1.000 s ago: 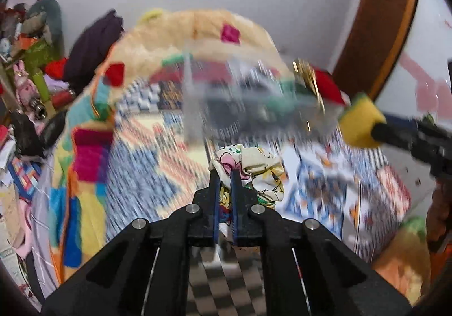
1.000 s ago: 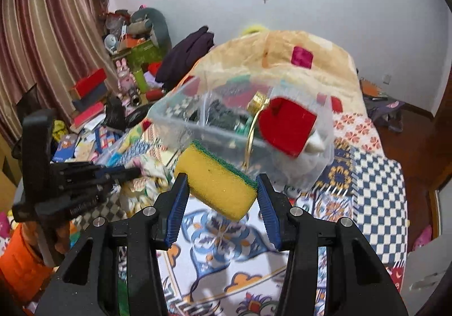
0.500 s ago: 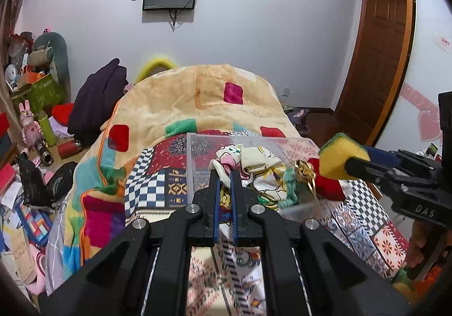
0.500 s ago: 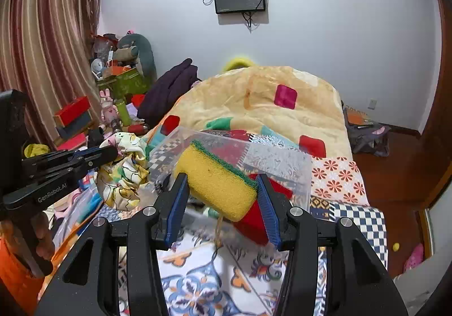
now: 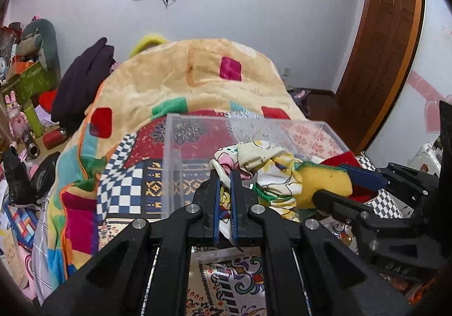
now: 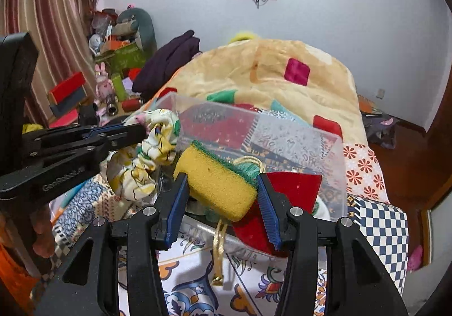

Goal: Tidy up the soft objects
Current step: 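Lower both items into the clear box and open both tools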

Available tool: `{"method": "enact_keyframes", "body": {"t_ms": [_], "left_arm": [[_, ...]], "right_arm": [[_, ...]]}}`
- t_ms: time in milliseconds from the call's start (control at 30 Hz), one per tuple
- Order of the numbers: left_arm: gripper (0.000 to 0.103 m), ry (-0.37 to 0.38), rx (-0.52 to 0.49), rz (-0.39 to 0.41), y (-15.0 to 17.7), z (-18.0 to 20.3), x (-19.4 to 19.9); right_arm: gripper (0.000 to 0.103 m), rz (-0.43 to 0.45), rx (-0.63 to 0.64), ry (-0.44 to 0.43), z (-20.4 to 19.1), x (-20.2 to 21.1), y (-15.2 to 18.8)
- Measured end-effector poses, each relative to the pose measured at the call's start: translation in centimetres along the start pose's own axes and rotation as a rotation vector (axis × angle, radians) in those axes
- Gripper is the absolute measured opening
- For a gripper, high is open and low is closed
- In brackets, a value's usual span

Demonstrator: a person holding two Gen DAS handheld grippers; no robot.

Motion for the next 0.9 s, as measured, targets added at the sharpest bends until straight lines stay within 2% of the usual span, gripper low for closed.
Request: {"method": "enact_keyframes", "body": {"t_ms": [133,267,467,600,900], "left_arm": [[0.006,-0.003,-0.005,-0.020,0.5,0.2,-0.4],[0.006,-0.006,-0.006,-0.028,0.6,0.3,-0.2],[0.013,0.007,-0.003,-0.008,0.2,0.5,1.8],[0.018,0.021,-0.003,0.027,-0.3,0.8,4.0],[0.032,0.087,-0.017,0.180,-1.3,2.5,11.3]], "right_arm": [[0.046,-0.016,0.010,0.000,-0.1,-0.4,0.1],[0.051,-0.014,0.003,0.010,0.0,0.1,0.0],[0.055,0.007,-0.001,0.010,0.1,1.6,-0.5],[0.058,0.048,-0.011,0.016,0.4,3.5,-1.1],[0.060,0.173,-0.055,0.040,1.4,9.4,-2.2]]}}
Point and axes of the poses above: each gripper's, at about its wrist camera, not at the fingertips, and x roughly against the way its jaws point, z to its right, y to its underside, the point moved 3 cm from there along -x, roughly the way its jaws point, and after that the axes turned 15 degrees about x, right-handed, at the moved point
